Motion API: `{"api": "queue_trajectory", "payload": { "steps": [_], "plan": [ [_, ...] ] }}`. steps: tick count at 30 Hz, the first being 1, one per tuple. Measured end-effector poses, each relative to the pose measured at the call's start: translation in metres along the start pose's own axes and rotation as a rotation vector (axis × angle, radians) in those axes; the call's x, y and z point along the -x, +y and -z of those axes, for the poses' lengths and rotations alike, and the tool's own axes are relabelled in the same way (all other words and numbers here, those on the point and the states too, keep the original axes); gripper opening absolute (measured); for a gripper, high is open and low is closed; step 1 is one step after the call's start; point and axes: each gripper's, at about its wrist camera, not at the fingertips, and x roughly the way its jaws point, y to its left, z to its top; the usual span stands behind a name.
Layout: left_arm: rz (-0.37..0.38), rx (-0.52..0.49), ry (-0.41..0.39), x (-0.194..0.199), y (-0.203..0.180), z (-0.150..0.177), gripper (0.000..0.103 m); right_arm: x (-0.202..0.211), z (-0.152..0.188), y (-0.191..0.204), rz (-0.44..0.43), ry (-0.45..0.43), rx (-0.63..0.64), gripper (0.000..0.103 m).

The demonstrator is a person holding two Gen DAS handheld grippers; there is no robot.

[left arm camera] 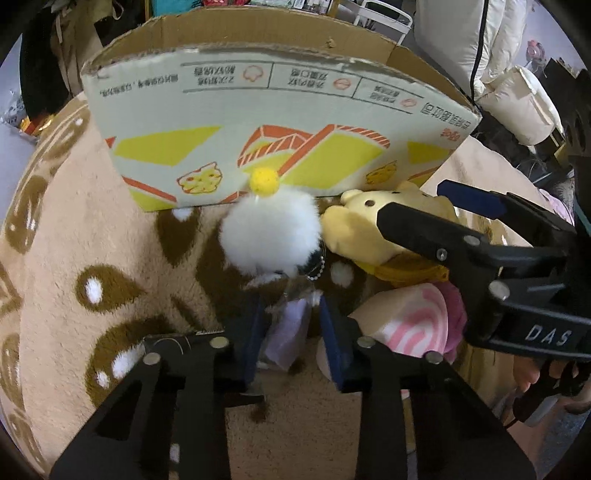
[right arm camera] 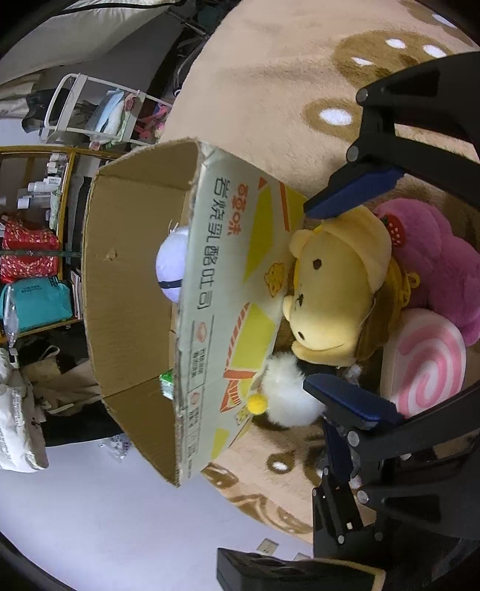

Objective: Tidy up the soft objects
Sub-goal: 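Grasp the yellow bear plush with the right gripper while the left grasps a clear packet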

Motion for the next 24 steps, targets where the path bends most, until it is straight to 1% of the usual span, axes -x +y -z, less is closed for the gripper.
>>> {"api": "queue_trajectory", "payload": {
  "steps": [5, 10, 18, 22, 24],
  "plan": [
    [-0.011, 0.004, 0.007, -0.005, 0.002, 0.000, 0.023, -0.009, 0.003, 0.006, 0.047, 0.034, 0.048, 0.090],
    [-0.019, -0.002, 0.004, -0.006, -0.003, 0.000, 0.023, -0.012, 0.005, 0.011, 0.074, 0.048, 0.076, 0.090],
    [-0.036, -0.030, -0.008, -0.005, -0.006, 0.003, 0.019, -0.015, 0.010, 0.012, 0.104, 0.056, 0.074, 0.090],
    [-0.039, -0.026, -0.010, -0.005, -0.006, 0.001, 0.018, -0.015, 0.011, 0.012, 0.107, 0.056, 0.072, 0.090],
    [-0.038, -0.019, -0.014, -0.004, -0.006, 0.000, 0.014, -0.014, 0.012, 0.011, 0.106, 0.052, 0.071, 0.087]
  ]
}}
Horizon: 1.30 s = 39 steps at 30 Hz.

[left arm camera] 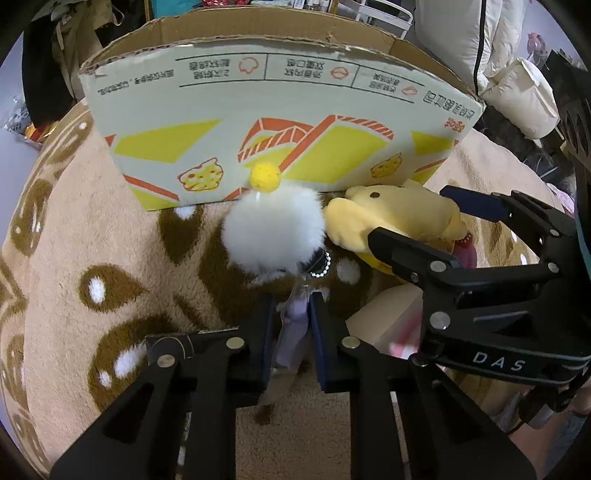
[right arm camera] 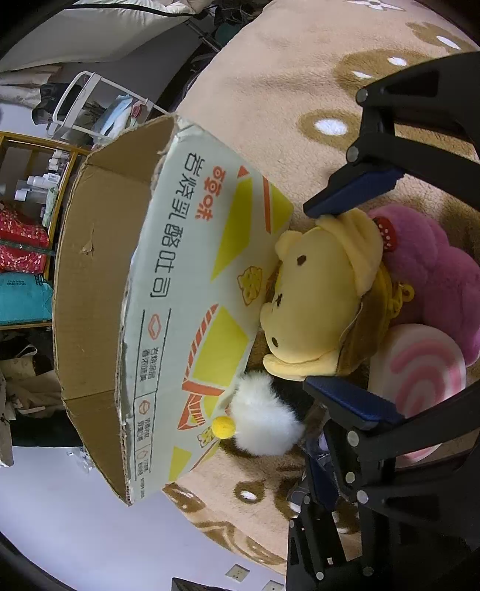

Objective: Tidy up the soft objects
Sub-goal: 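Grasp the yellow bear plush with the right gripper while the left grasps a clear packet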

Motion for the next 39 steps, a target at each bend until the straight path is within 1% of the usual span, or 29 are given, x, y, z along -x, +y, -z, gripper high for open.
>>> {"api": "queue_trajectory", "payload": {
  "steps": [7, 12, 20, 24, 28, 34, 39],
  "plan": [
    [-0.010, 0.008, -0.012, 0.004, 0.002, 0.002, 0.012, 0.005, -0.001, 0.000, -0.001, -0.007, 0.004, 0.081],
    [-0.014, 0.020, -0.026, 0.011, 0.006, 0.005, 0.012, 0.008, -0.002, -0.001, -0.001, -0.013, -0.009, 0.081],
    [0.007, 0.034, -0.047, 0.023, 0.011, 0.007, 0.012, 0.021, -0.001, 0.000, 0.017, -0.039, -0.023, 0.081],
    [-0.011, 0.027, -0.071, 0.029, 0.009, 0.011, 0.012, 0.024, 0.000, 0.000, 0.020, -0.045, -0.029, 0.081],
    [-0.053, 0.018, -0.103, 0.037, 0.007, 0.016, 0.012, 0.027, 0.000, -0.001, 0.023, -0.053, -0.031, 0.081],
    [-0.086, 0.042, -0.134, 0.048, 0.009, 0.022, 0.012, 0.035, 0.003, -0.005, 0.026, -0.075, -0.056, 0.081],
    [-0.087, 0.058, -0.173, 0.061, 0.009, 0.026, 0.012, 0.044, 0.004, -0.003, 0.025, -0.101, -0.062, 0.075]
  ]
}}
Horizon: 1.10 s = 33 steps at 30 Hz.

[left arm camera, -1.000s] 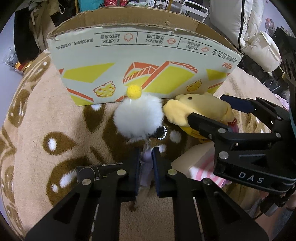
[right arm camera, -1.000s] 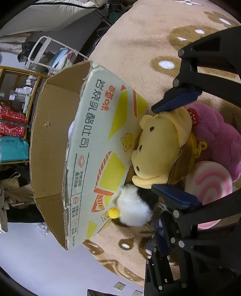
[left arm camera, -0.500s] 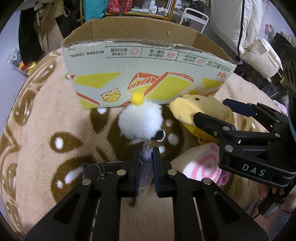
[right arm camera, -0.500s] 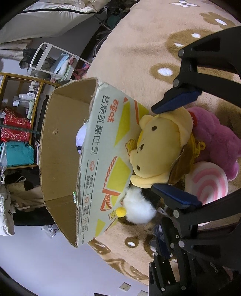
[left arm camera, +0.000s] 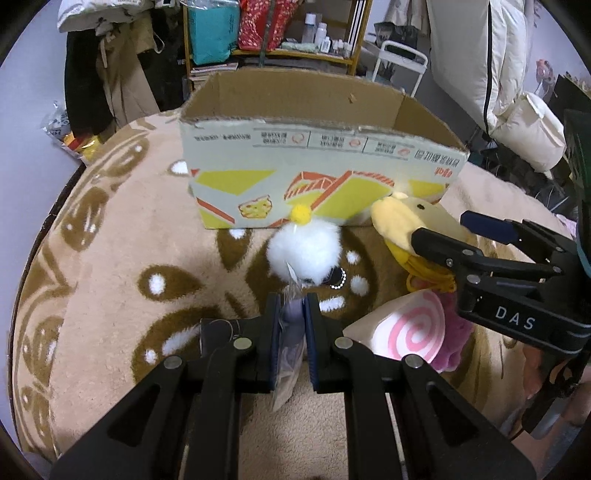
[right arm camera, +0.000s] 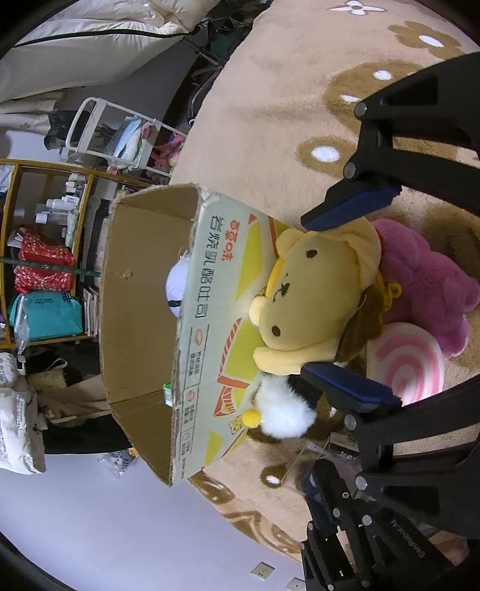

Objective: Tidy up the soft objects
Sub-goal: 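Grasp the yellow bear plush with the right gripper while the left grasps a clear packet, then lift the bear into the box with the right gripper while the left drops the packet in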

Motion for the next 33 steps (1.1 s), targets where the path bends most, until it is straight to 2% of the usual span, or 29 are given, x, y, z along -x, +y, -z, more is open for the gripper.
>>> {"api": "queue_trajectory", "payload": {
  "steps": [1, 2, 4, 5, 12, 15, 17, 18, 21, 26, 31, 33],
  "plan": [
    [-0.001, 0.001, -0.009, 0.003, 0.001, 0.000, 0.012, 0.002, 0.000, 0.001, -0.002, -0.004, 0.004, 0.064],
    [-0.007, 0.001, -0.020, 0.006, 0.001, 0.000, 0.012, 0.003, 0.000, 0.002, -0.009, -0.004, 0.008, 0.049],
    [-0.017, 0.003, -0.034, 0.010, 0.002, 0.001, 0.012, 0.002, 0.001, 0.006, -0.011, 0.013, 0.023, 0.037],
    [-0.017, 0.007, -0.035, 0.012, 0.003, 0.001, 0.012, -0.002, 0.002, 0.007, -0.008, 0.028, 0.029, 0.036],
    [-0.058, 0.027, -0.046, 0.018, 0.011, 0.000, 0.012, -0.013, 0.003, 0.005, -0.021, 0.046, 0.019, 0.038],
    [-0.075, 0.034, -0.055, 0.020, 0.014, 0.000, 0.012, -0.020, 0.005, 0.006, -0.030, 0.059, 0.030, 0.050],
    [-0.083, 0.037, -0.063, 0.021, 0.016, -0.001, 0.012, -0.024, 0.006, 0.009, -0.012, 0.063, 0.056, 0.065],
    [-0.083, 0.039, -0.067, 0.022, 0.017, -0.002, 0.012, -0.029, 0.008, 0.013, 0.007, 0.072, 0.083, 0.066],
    [-0.093, 0.046, -0.072, 0.023, 0.019, -0.003, 0.012, -0.031, 0.009, 0.018, 0.051, 0.050, 0.126, 0.061],
    [-0.111, 0.047, -0.091, 0.028, 0.020, -0.003, 0.012, -0.026, 0.007, 0.017, 0.051, 0.028, 0.111, 0.052],
    [-0.130, 0.056, -0.131, 0.037, 0.024, -0.004, 0.012, -0.011, 0.003, 0.010, 0.019, -0.005, 0.054, 0.050],
    [-0.137, 0.056, -0.156, 0.043, 0.024, -0.004, 0.012, 0.003, -0.001, 0.008, 0.005, -0.046, 0.032, 0.050]
  ]
}}
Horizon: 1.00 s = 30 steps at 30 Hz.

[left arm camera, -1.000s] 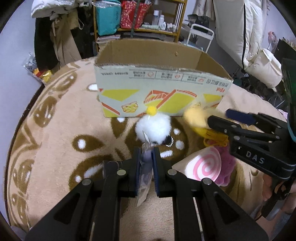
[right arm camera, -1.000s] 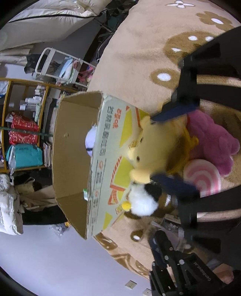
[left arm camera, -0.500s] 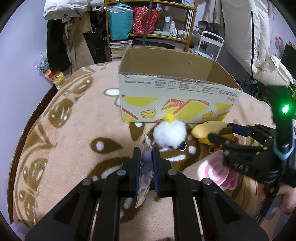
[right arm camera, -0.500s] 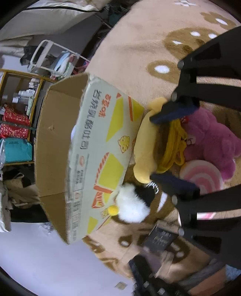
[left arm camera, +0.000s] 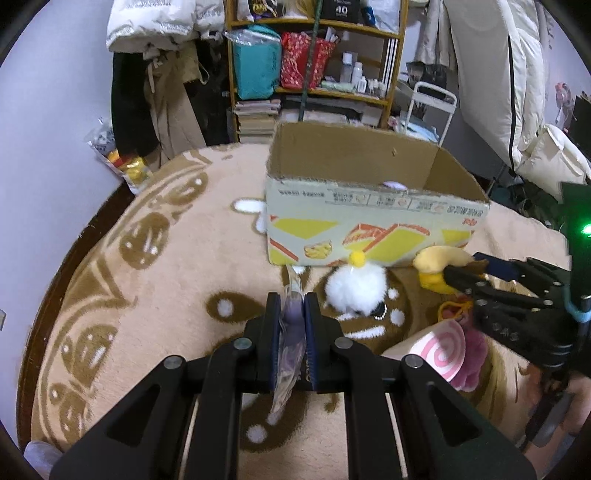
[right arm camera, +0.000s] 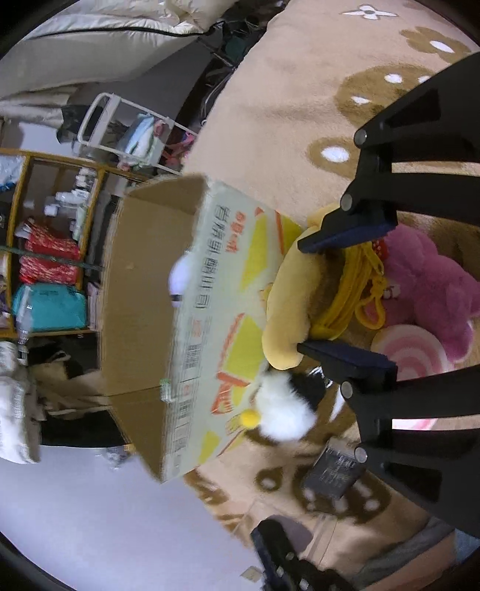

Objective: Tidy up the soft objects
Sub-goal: 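Lift the bear into the box with the right gripper while the left drops the packet in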

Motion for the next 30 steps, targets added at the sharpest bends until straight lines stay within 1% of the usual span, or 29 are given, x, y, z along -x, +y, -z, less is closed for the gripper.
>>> {"api": "queue_trajectory", "payload": {
  "steps": [3, 6, 8, 12, 15, 19, 22, 26, 30],
  "plan": [
    [0.000, 0.005, -0.051, 0.011, 0.002, -0.002, 0.011, 0.023, -0.004, 0.000, -0.023, -0.064, -0.019, 0.050],
    [-0.014, -0.003, -0.144, 0.031, 0.001, -0.008, 0.011, 0.049, -0.006, 0.000, -0.048, -0.143, -0.042, 0.050],
    [-0.016, -0.014, -0.208, 0.045, 0.000, -0.013, 0.011, 0.069, -0.010, -0.001, -0.060, -0.213, -0.049, 0.050],
    [0.017, -0.015, -0.313, 0.068, 0.000, -0.031, 0.011, 0.094, -0.023, -0.005, -0.073, -0.322, -0.059, 0.050],
    [0.031, -0.022, -0.361, 0.074, 0.000, -0.051, 0.011, 0.102, -0.034, -0.004, -0.076, -0.371, -0.050, 0.050],
    [0.034, -0.060, -0.383, 0.068, -0.007, -0.078, 0.011, 0.101, -0.051, -0.001, -0.073, -0.405, -0.020, 0.050],
    [0.024, -0.090, -0.383, 0.051, -0.015, -0.097, 0.011, 0.091, -0.062, -0.001, -0.067, -0.416, 0.003, 0.051],
    [0.030, -0.119, -0.351, 0.021, -0.025, -0.112, 0.012, 0.072, -0.069, -0.002, -0.065, -0.398, 0.035, 0.051],
    [0.029, -0.136, -0.304, -0.011, -0.031, -0.113, 0.012, 0.044, -0.071, -0.008, -0.076, -0.343, 0.026, 0.052]
  ]
}}
